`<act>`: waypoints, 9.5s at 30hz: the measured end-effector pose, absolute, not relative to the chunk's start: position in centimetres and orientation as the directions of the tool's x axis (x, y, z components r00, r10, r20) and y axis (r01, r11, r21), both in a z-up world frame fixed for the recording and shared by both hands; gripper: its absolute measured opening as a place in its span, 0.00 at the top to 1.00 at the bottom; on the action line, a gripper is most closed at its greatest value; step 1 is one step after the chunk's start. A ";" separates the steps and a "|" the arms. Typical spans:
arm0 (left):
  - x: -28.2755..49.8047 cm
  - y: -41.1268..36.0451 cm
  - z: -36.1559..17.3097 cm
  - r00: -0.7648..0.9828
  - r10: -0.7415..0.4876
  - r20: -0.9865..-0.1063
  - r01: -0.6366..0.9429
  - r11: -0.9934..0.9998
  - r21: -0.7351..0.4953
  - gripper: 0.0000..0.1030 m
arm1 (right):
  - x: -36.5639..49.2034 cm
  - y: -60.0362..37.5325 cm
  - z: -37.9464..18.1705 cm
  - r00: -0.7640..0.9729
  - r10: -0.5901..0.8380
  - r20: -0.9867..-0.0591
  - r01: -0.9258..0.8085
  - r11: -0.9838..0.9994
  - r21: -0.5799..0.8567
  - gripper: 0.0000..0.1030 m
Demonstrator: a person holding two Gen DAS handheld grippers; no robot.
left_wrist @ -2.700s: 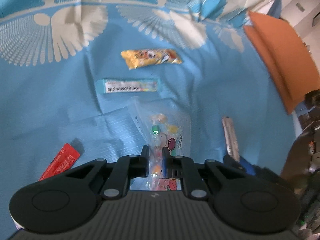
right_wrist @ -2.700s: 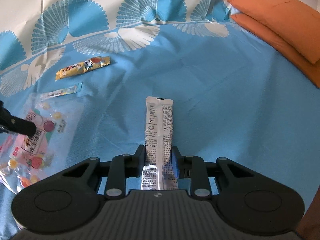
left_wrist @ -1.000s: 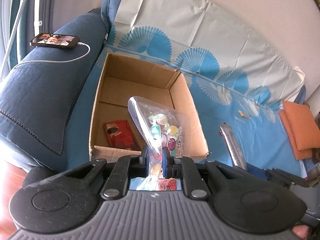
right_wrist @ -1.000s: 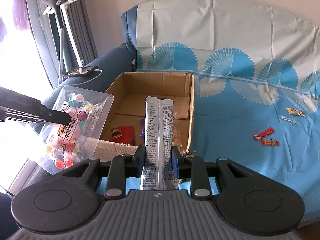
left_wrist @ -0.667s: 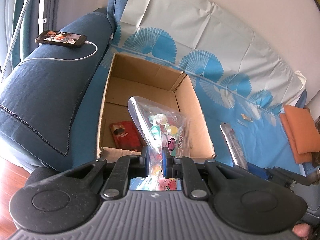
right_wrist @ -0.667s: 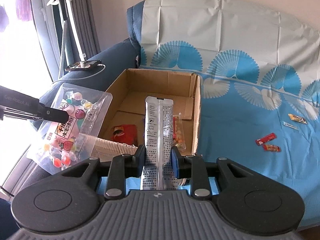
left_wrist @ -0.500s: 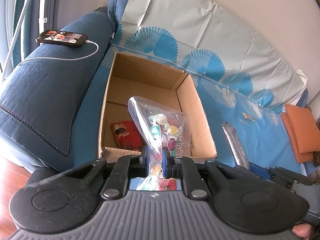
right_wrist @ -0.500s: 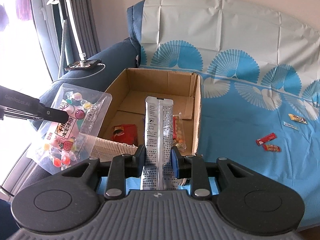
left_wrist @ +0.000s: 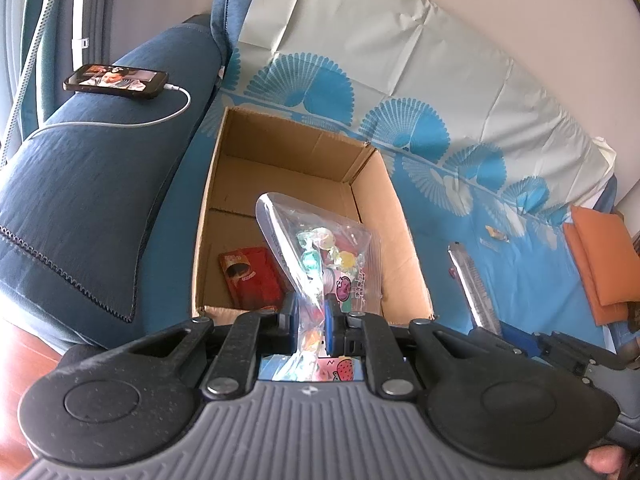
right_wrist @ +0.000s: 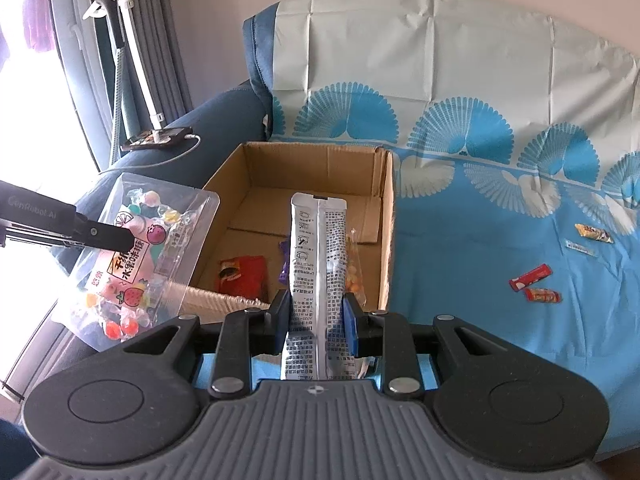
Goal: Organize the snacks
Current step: 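Carry the candy bag and white stick pack with both grippers over the box, then open both grippers to drop the candy bag and stick pack into box, then move both open grippers from the box toward the loose snacks on the cover, then grasp the red stick pack with left gripper while right grasps red-wrapped candy, then lift and carry the red stick pack and red candy with both grippers toward the box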
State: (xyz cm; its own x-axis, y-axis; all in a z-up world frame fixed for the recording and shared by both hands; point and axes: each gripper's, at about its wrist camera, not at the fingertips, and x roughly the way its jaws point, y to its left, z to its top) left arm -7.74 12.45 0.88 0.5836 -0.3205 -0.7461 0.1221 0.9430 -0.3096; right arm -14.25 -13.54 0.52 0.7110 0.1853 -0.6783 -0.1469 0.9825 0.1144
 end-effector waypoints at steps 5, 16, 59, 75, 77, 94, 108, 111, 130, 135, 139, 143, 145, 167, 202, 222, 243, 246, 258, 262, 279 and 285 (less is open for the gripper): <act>-6.7 12.5 1.4 0.593 -0.313 -0.742 0.123 0.946 -0.301 0.87 | -13.9 -13.5 0.8 0.721 0.194 -0.665 -0.157 0.981 0.117 0.71; -3.3 12.1 2.5 0.610 -0.302 -0.733 0.130 0.950 -0.284 0.87 | -11.2 -13.8 0.8 0.725 0.200 -0.659 -0.158 0.980 0.124 0.71; 11.8 9.8 -6.8 0.473 -0.241 -0.848 0.103 0.970 -0.219 0.85 | 5.0 -11.3 -7.7 0.633 0.199 -0.748 -0.123 0.980 0.157 0.68; 8.9 10.2 -2.4 0.463 -0.191 -0.866 0.023 0.979 -0.203 0.00 | -1.1 -13.5 -3.4 0.691 0.133 -0.711 -0.023 0.987 0.162 0.29; 7.6 9.6 -1.0 0.463 -0.149 -0.874 0.032 0.988 -0.151 0.00 | -2.3 -14.0 -2.4 0.707 0.121 -0.697 -0.011 0.987 0.160 0.29; -5.0 5.2 17.1 0.516 -0.073 -0.853 0.164 0.986 0.015 0.00 | -10.1 -18.1 5.4 0.817 -0.001 -0.577 0.080 0.991 0.111 0.29; -10.1 5.3 26.4 0.677 -0.100 -0.729 0.168 0.986 0.021 0.00 | -12.0 -19.7 7.6 0.846 -0.081 -0.526 0.117 0.992 0.036 0.29; -10.6 5.6 27.2 0.698 -0.106 -0.708 0.165 0.986 0.014 0.00 | -12.1 -19.8 7.9 0.851 -0.090 -0.517 0.118 0.993 0.021 0.28; -11.0 7.3 28.3 0.734 -0.145 -0.663 0.160 0.986 -0.039 0.00 | -11.9 -19.2 8.6 0.869 -0.103 -0.485 0.105 0.994 -0.024 0.25; -11.6 6.5 28.6 0.759 -0.152 -0.633 0.181 0.983 -0.018 0.00 | -11.7 -19.3 8.3 0.861 -0.110 -0.496 0.110 0.994 -0.029 0.25; -11.5 6.1 28.5 0.767 -0.151 -0.623 0.186 0.982 -0.009 0.00 | -11.5 -19.5 8.2 0.862 -0.112 -0.495 0.112 0.993 -0.030 0.25; -10.8 5.3 27.2 0.755 -0.131 -0.642 0.188 0.982 0.021 0.00 | -11.4 -19.8 7.9 0.857 -0.123 -0.501 0.126 0.992 -0.029 0.24; -10.3 4.9 26.4 0.755 -0.112 -0.646 0.189 0.981 0.051 0.00 | -11.4 -20.2 7.5 0.852 -0.130 -0.506 0.140 0.990 -0.019 0.24; 2.8 -12.4 12.3 0.485 -0.174 -0.857 0.386 0.922 0.031 0.00 | -11.7 -36.6 -4.5 0.727 -0.216 -0.652 0.434 0.880 0.192 0.17; 18.3 -35.0 -17.1 0.158 -0.025 -0.987 0.605 0.793 0.077 0.00 | 3.1 -47.6 -22.6 0.537 -0.177 -0.825 0.399 0.915 0.063 0.15; 19.9 -40.8 -25.5 0.068 0.021 -0.997 0.739 0.671 0.064 0.00 | 4.0 -48.0 -24.6 0.560 -0.248 -0.790 0.376 0.926 -0.024 0.07; 16.2 -34.4 -16.0 0.201 -0.191 -0.961 0.677 0.736 -0.005 0.79 | -0.7 -47.3 -19.4 0.627 -0.186 -0.756 0.452 0.878 0.160 0.75; 14.1 -32.3 -12.8 0.245 -0.237 -0.940 0.672 0.740 -0.011 0.79 | -2.4 -45.7 -17.3 0.654 -0.171 -0.737 0.443 0.876 0.190 0.75; 4.4 -21.8 -3.7 0.289 -0.366 -0.885 0.625 0.772 -0.115 0.79 | -10.0 -37.7 -8.6 0.735 -0.084 -0.673 0.324 0.915 0.240 0.75; 0.8 -17.4 -2.3 0.313 -0.352 -0.882 0.595 0.797 -0.107 0.79 | -12.2 -34.8 -6.3 0.750 -0.046 -0.660 0.264 0.935 0.236 0.75; -8.2 0.6 -1.1 0.388 -0.252 -0.887 0.369 0.924 -0.102 0.79 | -17.2 -22.4 -1.3 0.759 0.105 -0.643 0.023 0.982 0.188 0.75; -9.0 2.4 -0.4 0.422 -0.272 -0.865 0.361 0.925 -0.115 0.79 | -17.7 -19.6 -0.5 0.754 0.112 -0.647 -0.024 0.989 0.144 0.75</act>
State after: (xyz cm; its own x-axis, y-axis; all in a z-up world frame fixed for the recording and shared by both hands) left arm -8.98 2.37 -0.44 0.4218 -0.2722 -0.8649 0.3614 0.9253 -0.1150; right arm -17.69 -19.64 -0.49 0.7543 0.1124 -0.6468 -0.0242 0.9893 0.1437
